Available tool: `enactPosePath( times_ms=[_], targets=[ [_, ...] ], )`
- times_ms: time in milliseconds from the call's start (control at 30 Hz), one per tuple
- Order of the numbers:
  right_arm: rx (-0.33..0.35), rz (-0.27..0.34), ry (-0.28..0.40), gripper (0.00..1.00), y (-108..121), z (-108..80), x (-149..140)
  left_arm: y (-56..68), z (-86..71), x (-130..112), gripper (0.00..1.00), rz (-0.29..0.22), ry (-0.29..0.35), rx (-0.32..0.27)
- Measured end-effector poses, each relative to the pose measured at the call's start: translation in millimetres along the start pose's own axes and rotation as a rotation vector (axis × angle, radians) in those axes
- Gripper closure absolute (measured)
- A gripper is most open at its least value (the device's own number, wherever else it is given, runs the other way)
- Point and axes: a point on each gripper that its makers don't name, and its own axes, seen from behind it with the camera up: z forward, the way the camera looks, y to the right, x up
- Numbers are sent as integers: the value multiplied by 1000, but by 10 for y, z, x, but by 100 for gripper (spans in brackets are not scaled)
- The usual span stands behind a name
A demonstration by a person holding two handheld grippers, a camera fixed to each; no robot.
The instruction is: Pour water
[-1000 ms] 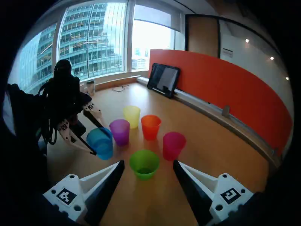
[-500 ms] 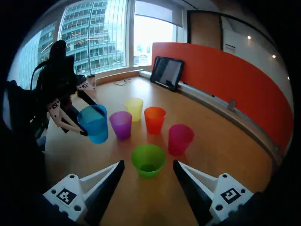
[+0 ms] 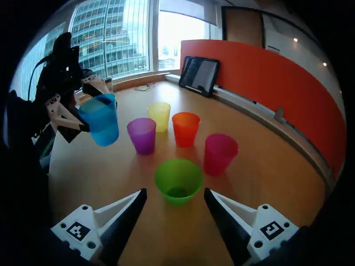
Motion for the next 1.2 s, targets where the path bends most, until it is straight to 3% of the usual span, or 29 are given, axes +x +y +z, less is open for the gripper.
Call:
enactPosePath(
  times_ms=[767, 1200],
  targets=[
    [-17, -10, -41, 0, 49, 479, -44, -277, -363, 137, 14, -15, 56, 85],
    [-37, 8, -5, 9, 85, 531, 13, -364, -430, 151, 15, -28, 77, 108]
  ],
)
